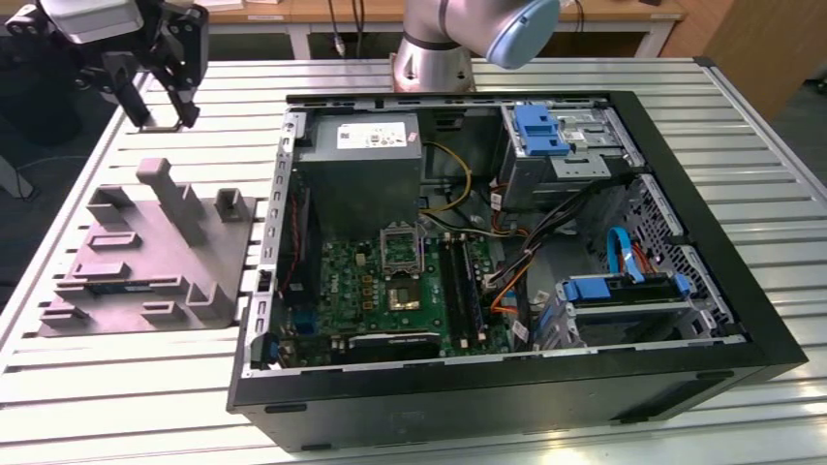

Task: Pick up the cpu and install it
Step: 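Pick up the cpu and move it towards the insertion slot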

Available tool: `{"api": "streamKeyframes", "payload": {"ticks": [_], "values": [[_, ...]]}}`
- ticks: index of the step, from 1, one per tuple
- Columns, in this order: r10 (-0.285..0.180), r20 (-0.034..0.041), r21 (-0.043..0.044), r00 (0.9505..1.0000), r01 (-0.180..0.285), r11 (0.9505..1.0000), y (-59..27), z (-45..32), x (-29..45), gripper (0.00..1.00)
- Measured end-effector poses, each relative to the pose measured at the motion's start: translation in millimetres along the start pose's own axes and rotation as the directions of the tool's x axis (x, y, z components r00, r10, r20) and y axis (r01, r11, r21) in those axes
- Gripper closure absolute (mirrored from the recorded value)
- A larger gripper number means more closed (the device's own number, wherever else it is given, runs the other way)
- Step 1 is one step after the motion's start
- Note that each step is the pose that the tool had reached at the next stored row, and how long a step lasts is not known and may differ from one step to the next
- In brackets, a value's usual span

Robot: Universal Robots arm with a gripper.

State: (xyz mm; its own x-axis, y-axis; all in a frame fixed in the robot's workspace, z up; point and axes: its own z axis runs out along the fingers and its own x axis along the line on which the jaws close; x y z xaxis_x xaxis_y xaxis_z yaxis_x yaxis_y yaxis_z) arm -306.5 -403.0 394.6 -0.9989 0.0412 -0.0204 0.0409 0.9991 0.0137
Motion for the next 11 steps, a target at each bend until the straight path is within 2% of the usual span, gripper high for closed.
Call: {"api": "streamKeyframes", "payload": {"ticks": [11], "values": [[0.0, -0.0001, 0.0, 1.0, 0.0, 1.0, 0.3, 0.1, -6.2, 0.53]]}}
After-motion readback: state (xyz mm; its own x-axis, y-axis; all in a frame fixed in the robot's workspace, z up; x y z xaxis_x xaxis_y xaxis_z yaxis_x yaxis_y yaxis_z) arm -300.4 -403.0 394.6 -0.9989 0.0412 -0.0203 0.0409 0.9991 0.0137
